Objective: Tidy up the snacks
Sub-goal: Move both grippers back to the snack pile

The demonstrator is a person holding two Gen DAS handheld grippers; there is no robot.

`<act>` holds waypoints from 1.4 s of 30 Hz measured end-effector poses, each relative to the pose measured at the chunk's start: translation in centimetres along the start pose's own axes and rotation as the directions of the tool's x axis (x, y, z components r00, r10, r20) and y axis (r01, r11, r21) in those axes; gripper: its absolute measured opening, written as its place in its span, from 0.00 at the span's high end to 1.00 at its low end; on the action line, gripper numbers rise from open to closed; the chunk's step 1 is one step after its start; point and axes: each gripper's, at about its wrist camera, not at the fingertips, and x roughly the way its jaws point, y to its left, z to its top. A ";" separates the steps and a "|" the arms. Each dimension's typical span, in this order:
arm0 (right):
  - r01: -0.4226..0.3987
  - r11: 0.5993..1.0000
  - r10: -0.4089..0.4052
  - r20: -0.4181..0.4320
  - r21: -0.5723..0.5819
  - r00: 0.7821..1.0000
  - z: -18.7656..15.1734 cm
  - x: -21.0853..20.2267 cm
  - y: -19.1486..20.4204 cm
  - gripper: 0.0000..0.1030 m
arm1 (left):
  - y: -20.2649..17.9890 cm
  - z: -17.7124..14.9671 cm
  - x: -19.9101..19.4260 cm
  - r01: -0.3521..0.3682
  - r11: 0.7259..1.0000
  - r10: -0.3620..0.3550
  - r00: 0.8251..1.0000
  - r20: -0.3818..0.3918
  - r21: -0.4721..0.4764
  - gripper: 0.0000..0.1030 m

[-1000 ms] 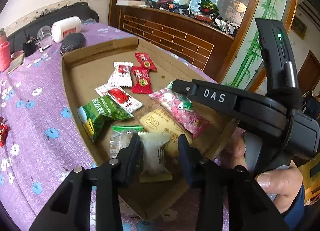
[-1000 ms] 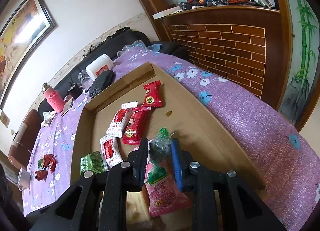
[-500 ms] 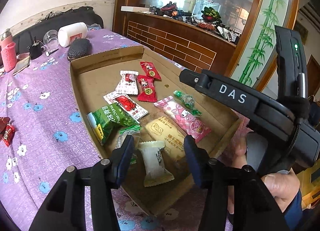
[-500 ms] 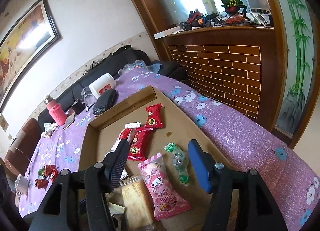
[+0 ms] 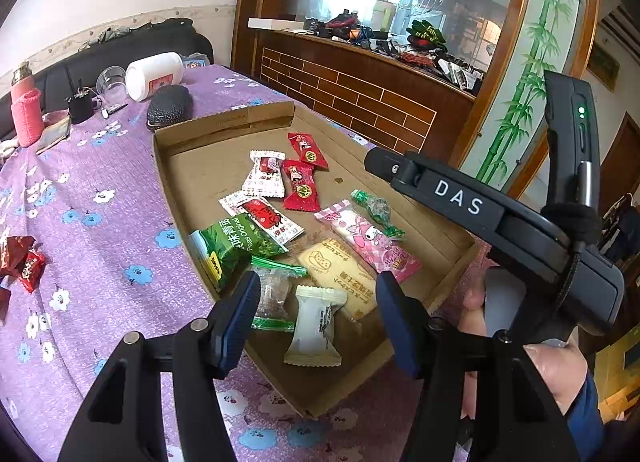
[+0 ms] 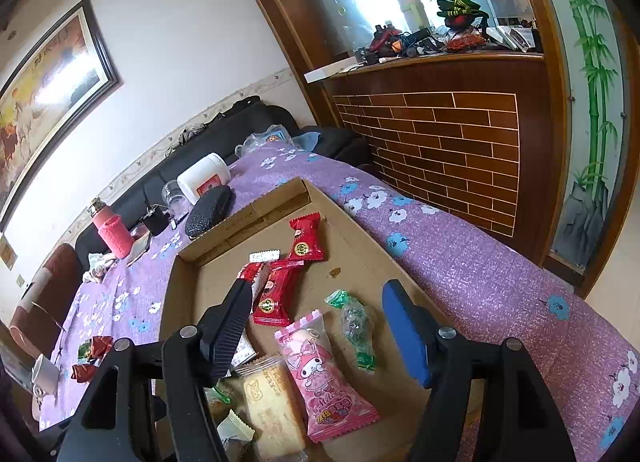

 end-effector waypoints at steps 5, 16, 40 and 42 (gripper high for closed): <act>0.003 1.000 -0.003 0.001 0.009 1.000 0.0 0.0 -0.2 0.30 | 0.0 0.0 -0.5 -0.003 1.000 0.003 1.000 0.004 0.002 0.42; 0.016 1.000 -0.016 -0.001 -0.006 1.000 0.0 0.0 -0.1 0.28 | 0.0 -0.1 -2.0 -0.013 1.000 0.013 0.999 0.029 0.005 0.36; 0.058 0.998 -0.058 0.000 -0.028 0.998 -0.5 -0.7 0.7 0.27 | 8.3 -1.7 -11.1 -0.134 0.979 0.156 0.977 0.142 -0.155 0.30; 0.033 0.999 -0.033 -0.009 -0.030 0.999 -0.6 -1.0 1.4 0.27 | 10.4 -1.9 -11.9 -0.156 0.968 0.185 0.973 0.141 -0.196 0.30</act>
